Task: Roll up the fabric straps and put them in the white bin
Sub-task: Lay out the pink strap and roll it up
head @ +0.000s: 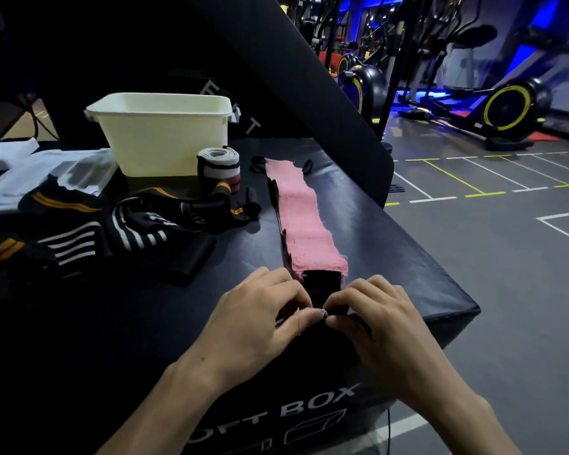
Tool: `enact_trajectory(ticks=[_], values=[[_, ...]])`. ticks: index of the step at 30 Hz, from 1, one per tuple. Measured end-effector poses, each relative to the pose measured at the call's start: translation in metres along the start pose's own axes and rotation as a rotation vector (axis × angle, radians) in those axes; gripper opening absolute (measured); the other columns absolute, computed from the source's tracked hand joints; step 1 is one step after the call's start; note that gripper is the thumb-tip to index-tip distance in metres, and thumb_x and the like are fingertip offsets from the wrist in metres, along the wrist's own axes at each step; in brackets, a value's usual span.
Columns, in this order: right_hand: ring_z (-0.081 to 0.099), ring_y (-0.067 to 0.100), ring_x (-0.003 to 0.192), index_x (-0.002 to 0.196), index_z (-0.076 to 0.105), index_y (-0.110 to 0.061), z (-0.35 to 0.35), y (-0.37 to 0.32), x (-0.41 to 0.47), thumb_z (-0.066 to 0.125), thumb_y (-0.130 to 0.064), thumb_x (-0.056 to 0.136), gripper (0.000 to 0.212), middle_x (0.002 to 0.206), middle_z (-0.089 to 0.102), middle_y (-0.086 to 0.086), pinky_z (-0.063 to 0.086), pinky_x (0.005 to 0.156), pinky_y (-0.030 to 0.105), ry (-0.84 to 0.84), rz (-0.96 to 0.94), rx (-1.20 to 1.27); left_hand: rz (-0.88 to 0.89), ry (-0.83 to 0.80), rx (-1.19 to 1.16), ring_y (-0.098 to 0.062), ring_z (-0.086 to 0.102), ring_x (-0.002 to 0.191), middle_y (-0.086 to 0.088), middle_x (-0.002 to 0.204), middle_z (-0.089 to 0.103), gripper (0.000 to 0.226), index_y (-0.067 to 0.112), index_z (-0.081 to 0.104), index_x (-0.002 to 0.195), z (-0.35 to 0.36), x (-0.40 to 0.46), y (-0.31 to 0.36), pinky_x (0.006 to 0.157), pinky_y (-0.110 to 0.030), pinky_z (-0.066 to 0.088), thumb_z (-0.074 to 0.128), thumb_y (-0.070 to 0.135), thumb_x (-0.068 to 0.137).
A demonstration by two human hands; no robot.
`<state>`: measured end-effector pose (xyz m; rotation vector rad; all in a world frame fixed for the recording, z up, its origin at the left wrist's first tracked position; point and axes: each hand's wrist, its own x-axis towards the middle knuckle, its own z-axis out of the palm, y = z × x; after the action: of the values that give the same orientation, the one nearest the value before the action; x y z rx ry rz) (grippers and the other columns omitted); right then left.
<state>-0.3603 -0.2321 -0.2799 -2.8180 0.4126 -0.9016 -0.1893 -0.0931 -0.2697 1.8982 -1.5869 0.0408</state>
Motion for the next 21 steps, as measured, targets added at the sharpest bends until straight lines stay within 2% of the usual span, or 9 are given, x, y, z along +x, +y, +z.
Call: enact_trajectory(ticks=[4,9,12,15,18,21], values=[[0.048,0.011,0.087,0.098,0.065,-0.034,0.0046,0.0008,0.0028,0.050,-0.051,0.098,0.022,0.097,0.054,-0.020,0.048,0.072,0.039,-0.014,0.029,0.071,0.017,0.039,-0.032,-0.003,0.055,0.092,0.022,0.098,0.057,0.031,0.038,0.066,0.099,-0.0004,-0.0027,0.0001,0.076,-0.030,0.050,0.058,0.066,0.087],[0.050,0.013,0.084,0.096,0.067,-0.032,0.0082,-0.0023,0.0077,0.052,-0.045,0.097,0.021,0.096,0.052,-0.018,0.050,0.070,0.041,0.019,0.049,0.091,-0.020,0.042,0.039,-0.001,0.051,0.090,0.021,0.094,0.055,0.036,0.039,0.065,0.098,0.0003,-0.0021,0.0011,0.072,-0.022,0.045,0.050,0.070,0.088],[0.055,0.012,0.087,0.107,0.064,-0.032,0.0066,-0.0047,0.0072,0.055,-0.045,0.094,0.020,0.098,0.058,-0.019,0.051,0.073,0.039,0.039,0.044,0.081,-0.048,0.042,0.034,-0.002,0.051,0.091,0.021,0.095,0.056,0.036,0.040,0.064,0.098,0.0016,-0.0002,0.0001,0.073,-0.025,0.046,0.049,0.071,0.088],[0.053,0.007,0.088,0.103,0.055,-0.038,0.0031,-0.0029,0.0049,0.067,-0.049,0.084,0.025,0.097,0.057,-0.021,0.048,0.076,0.037,0.000,0.065,0.100,-0.086,0.054,0.002,-0.004,0.051,0.090,0.020,0.093,0.058,0.032,0.038,0.065,0.097,0.0039,0.0019,-0.0017,0.076,-0.030,0.048,0.055,0.068,0.089],[0.051,0.005,0.086,0.097,0.056,-0.037,0.0047,-0.0003,0.0044,0.080,-0.039,0.080,0.030,0.095,0.055,-0.021,0.047,0.075,0.037,-0.001,0.094,0.089,-0.122,0.055,-0.029,-0.002,0.051,0.089,0.021,0.087,0.061,0.033,0.039,0.066,0.093,0.0054,0.0036,-0.0038,0.076,-0.028,0.046,0.059,0.070,0.085],[0.051,0.008,0.086,0.098,0.057,-0.037,0.0056,0.0010,0.0054,0.073,-0.045,0.085,0.022,0.096,0.056,-0.022,0.047,0.074,0.037,0.023,0.085,0.082,-0.141,0.059,-0.081,0.000,0.055,0.087,0.021,0.082,0.065,0.038,0.041,0.068,0.093,0.0046,0.0045,-0.0047,0.076,-0.027,0.047,0.055,0.074,0.079]])
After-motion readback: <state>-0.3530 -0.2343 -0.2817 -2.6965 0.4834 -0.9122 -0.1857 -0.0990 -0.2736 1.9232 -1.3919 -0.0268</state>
